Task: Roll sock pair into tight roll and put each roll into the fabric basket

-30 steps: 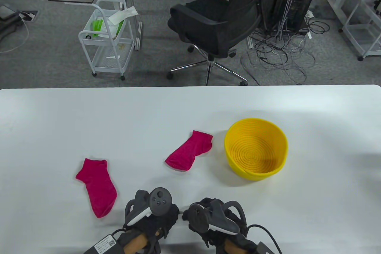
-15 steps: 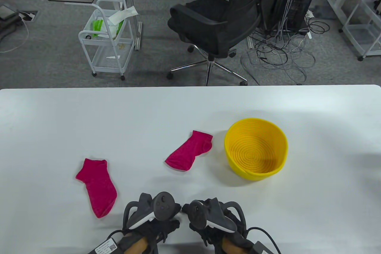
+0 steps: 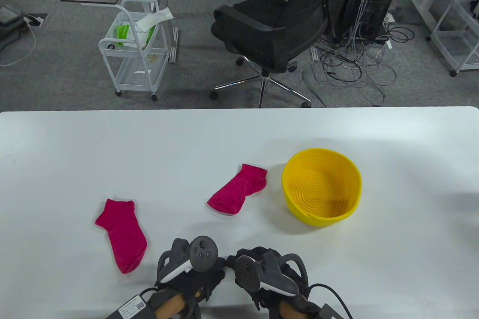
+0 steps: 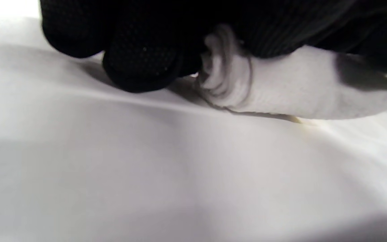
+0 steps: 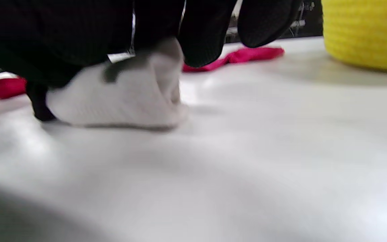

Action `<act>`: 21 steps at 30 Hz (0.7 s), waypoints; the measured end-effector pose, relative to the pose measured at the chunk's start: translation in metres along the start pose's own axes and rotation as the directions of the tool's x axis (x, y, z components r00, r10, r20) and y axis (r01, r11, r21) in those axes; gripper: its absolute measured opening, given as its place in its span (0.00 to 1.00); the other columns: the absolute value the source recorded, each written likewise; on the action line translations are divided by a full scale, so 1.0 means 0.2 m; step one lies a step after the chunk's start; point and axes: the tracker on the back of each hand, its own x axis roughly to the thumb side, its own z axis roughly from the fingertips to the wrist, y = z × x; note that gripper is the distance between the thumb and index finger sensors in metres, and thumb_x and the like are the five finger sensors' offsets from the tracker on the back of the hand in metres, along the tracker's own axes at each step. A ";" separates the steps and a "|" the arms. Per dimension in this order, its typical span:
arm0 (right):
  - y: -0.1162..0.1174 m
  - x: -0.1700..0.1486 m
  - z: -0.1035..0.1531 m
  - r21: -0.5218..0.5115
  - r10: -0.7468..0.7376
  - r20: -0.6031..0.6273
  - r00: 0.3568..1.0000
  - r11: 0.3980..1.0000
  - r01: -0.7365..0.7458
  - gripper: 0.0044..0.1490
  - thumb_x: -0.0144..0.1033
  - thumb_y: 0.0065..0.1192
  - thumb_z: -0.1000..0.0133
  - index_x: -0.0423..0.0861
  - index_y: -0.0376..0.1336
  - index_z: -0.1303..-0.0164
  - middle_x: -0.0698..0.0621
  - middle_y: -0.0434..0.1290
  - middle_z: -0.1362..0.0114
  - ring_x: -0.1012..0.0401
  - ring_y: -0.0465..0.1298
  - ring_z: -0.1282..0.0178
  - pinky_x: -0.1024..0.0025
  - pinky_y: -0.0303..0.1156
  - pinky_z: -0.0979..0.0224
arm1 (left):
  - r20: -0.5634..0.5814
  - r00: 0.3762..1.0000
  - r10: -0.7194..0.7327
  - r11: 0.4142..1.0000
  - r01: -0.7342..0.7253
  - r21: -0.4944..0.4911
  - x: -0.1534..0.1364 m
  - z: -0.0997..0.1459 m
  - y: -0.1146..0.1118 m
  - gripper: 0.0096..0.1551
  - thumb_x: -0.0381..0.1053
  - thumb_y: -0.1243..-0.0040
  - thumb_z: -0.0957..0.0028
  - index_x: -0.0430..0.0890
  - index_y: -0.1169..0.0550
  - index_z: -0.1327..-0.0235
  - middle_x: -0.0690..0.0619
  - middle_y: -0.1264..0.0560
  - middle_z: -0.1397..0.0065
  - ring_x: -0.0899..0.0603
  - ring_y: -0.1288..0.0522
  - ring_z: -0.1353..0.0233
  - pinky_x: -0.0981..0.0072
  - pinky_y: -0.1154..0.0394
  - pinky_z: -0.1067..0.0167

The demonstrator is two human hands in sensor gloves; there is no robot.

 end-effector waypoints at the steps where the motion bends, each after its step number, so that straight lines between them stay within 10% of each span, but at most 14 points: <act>1: -0.02 0.02 0.01 -0.038 0.006 0.024 1.000 0.999 -0.005 0.31 0.55 0.64 0.54 0.67 0.65 0.37 0.64 0.69 0.25 0.60 0.70 0.23 0.47 0.65 0.23 | 0.000 1.000 0.008 1.000 -0.008 0.000 0.00 0.00 0.00 0.28 0.57 0.42 0.57 0.51 0.17 0.45 0.48 0.19 0.45 0.45 0.17 0.54 0.50 0.24 0.49; 21: 0.05 -0.02 -0.02 0.098 0.014 -0.022 1.000 0.995 -0.011 0.35 0.55 0.65 0.53 0.65 0.60 0.34 0.62 0.65 0.21 0.57 0.69 0.21 0.45 0.64 0.23 | 0.007 1.000 -0.011 0.993 0.010 0.122 0.02 0.07 0.07 0.31 0.59 0.35 0.60 0.54 0.19 0.42 0.48 0.24 0.37 0.44 0.20 0.47 0.49 0.26 0.44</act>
